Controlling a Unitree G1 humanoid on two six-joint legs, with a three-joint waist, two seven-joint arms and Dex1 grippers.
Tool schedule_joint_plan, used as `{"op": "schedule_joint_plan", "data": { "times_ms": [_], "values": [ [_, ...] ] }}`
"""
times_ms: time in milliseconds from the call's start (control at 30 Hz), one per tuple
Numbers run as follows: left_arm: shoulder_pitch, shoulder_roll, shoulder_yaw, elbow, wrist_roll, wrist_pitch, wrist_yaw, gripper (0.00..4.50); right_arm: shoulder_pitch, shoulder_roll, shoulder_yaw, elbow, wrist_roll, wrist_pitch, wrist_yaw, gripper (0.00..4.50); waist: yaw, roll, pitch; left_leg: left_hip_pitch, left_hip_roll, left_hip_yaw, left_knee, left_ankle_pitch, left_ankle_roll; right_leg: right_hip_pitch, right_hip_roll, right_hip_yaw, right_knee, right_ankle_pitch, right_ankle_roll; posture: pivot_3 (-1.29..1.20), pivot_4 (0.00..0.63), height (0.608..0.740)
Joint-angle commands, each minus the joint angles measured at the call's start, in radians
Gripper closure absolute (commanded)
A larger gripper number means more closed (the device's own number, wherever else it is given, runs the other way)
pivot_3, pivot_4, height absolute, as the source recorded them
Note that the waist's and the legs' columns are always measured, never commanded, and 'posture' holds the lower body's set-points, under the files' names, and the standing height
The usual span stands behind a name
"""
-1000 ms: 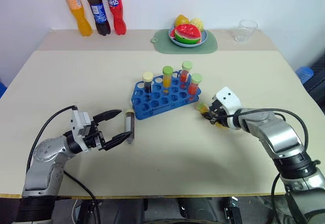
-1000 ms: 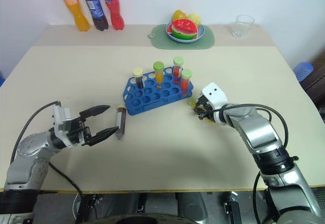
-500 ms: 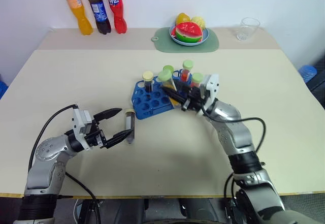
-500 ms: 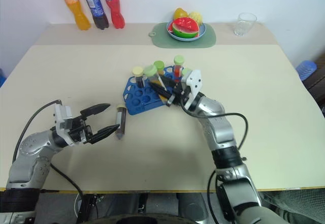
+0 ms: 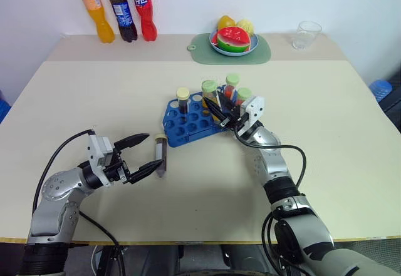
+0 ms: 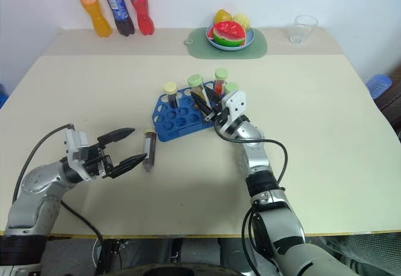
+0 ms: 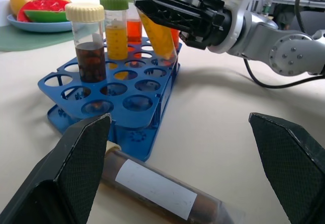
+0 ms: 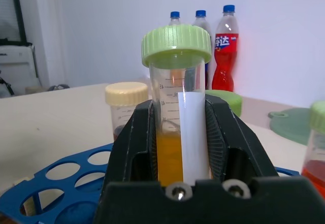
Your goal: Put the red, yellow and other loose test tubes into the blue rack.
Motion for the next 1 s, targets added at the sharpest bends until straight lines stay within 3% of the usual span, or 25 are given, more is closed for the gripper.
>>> {"op": "schedule_joint_plan", "data": {
  "times_ms": [33, 333, 433, 667, 1000],
  "values": [
    [0.003, 0.01, 0.026, -0.035, -0.018, 0.0, 0.005, 0.0, -0.019, 0.013, -0.006, 0.068, -0.03, -0.036, -0.036, 3.69, 0.0, 0.0, 0.0, 0.0, 0.0, 0.0, 0.0, 0.0, 0.0, 0.0, 0.0, 0.0, 0.0, 0.0, 0.0, 0.0, 0.15, 0.74],
    [0.0, 0.011, 0.022, -0.037, -0.017, 0.001, 0.013, 0.0, -0.073, 0.027, -0.024, 0.251, -0.082, -0.151, -0.124, 3.69, -0.001, 0.0, 0.0, 0.002, 0.0, 0.0, 0.001, 0.0, 0.0, 0.003, 0.0, 0.0, 0.001, 0.0, 0.0, 0.0, 0.15, 0.74],
    [0.005, 0.009, 0.028, -0.041, -0.025, 0.006, 0.019, 0.0, -0.061, 0.021, -0.034, 0.253, -0.04, -0.158, -0.057, 3.69, 0.0, 0.0, 0.0, 0.005, 0.0, 0.0, 0.001, 0.0, -0.001, 0.005, 0.0, 0.0, 0.001, 0.0, -0.001, 0.0, 0.15, 0.74],
    [-0.002, 0.001, 0.057, -0.057, -0.078, 0.055, 0.049, 0.0, -0.015, 0.003, -0.026, 0.164, -0.058, -0.202, -0.036, 0.21, -0.002, 0.001, 0.0, 0.0, 0.0, -0.001, 0.0, 0.0, -0.001, 0.0, 0.0, 0.0, 0.001, 0.0, 0.0, 0.0, 0.15, 0.74],
    [-0.051, -0.021, 0.113, -0.142, -0.211, 0.208, 0.188, 0.0, 0.104, -0.109, -0.018, -0.11, -0.049, -0.119, -0.015, 0.1, 0.001, 0.002, 0.001, -0.001, -0.001, -0.001, 0.0, 0.0, -0.001, 0.0, 0.0, 0.0, 0.0, 0.0, 0.0, 0.0, 0.15, 0.74]
  ]
}}
